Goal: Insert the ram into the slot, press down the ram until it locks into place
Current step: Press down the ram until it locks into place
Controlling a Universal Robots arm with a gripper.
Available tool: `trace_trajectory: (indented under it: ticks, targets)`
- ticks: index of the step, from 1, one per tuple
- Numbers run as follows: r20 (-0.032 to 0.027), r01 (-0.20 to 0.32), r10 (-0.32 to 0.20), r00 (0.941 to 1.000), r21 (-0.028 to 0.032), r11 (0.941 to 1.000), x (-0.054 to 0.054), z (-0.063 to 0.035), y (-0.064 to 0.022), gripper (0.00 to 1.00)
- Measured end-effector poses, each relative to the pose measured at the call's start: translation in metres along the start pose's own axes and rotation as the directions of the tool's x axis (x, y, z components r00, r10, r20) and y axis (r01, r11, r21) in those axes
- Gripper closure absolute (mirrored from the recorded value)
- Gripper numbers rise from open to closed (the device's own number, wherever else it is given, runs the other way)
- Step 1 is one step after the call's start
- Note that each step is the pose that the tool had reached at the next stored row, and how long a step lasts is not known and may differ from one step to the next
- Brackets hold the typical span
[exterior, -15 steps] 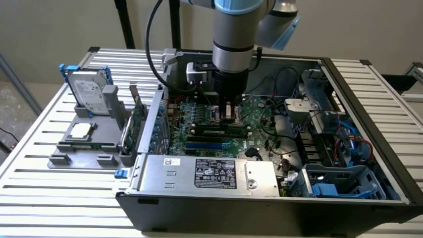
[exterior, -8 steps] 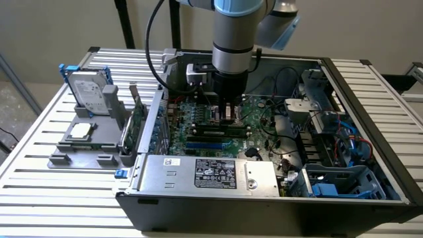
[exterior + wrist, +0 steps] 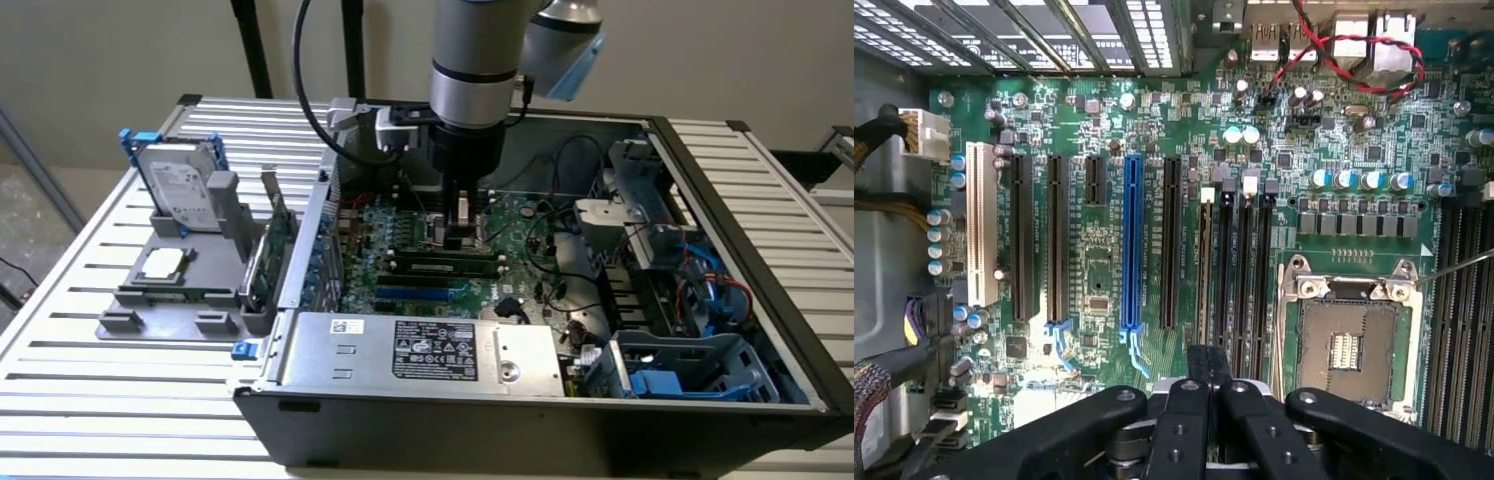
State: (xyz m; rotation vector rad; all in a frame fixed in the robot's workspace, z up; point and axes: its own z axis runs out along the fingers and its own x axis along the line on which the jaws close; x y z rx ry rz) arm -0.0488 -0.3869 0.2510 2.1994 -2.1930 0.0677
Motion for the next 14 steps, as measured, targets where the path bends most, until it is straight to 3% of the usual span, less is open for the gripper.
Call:
trace_trajectory:
  ticks: [14]
  targets:
    - [0.0012, 0.0, 0.0, 1.0, -0.0001, 1.0, 0.0, -0.0002, 0.0, 0.89]
